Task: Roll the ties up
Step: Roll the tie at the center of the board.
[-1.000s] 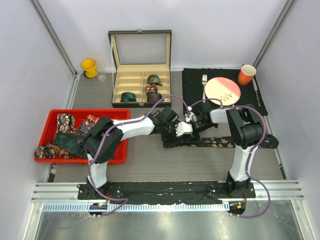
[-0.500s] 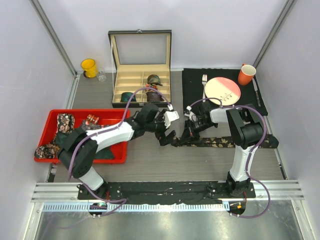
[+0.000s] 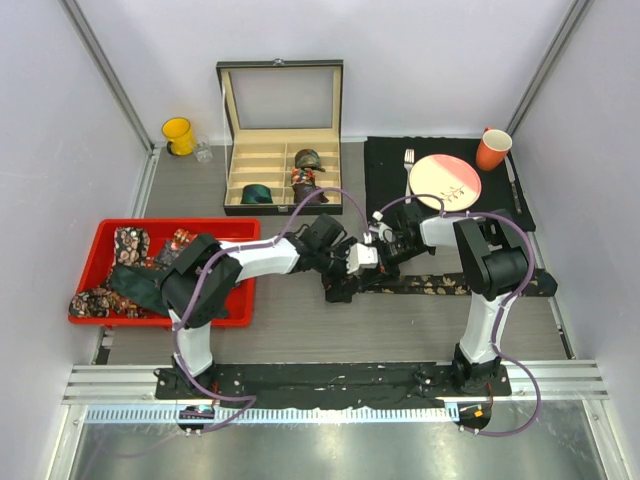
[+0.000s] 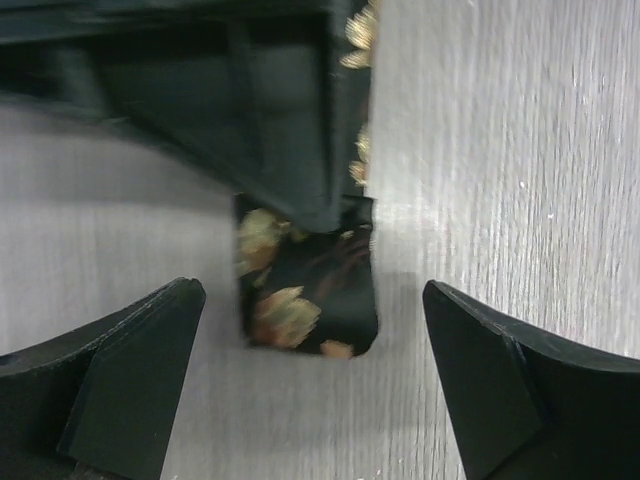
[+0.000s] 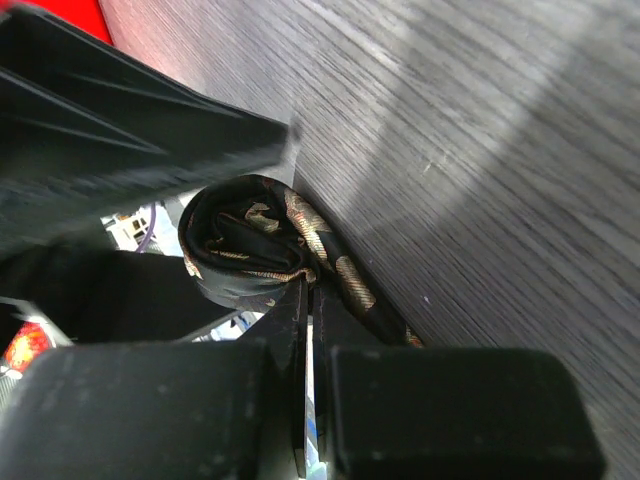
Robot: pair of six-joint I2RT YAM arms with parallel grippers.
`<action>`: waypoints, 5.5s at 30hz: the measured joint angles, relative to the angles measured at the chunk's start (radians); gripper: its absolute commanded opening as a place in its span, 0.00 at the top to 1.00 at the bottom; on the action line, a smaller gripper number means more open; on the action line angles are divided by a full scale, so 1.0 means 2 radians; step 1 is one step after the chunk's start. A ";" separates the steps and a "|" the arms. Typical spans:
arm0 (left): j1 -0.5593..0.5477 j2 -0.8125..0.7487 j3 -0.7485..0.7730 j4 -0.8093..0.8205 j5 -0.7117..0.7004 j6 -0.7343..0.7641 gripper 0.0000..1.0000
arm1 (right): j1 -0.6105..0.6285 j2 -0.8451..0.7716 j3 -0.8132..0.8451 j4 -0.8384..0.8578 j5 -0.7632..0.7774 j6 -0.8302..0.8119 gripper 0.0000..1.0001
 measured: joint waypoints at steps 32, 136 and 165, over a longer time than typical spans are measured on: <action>0.000 -0.030 -0.072 0.075 -0.013 -0.022 0.36 | 0.005 -0.017 -0.007 0.014 0.028 -0.009 0.99; -0.011 0.005 -0.035 0.086 0.005 0.014 0.87 | -0.030 0.059 0.041 -0.082 -0.067 -0.044 0.71; -0.024 -0.003 0.017 -0.055 -0.082 0.008 0.60 | 0.019 0.006 0.033 -0.023 -0.043 0.062 0.99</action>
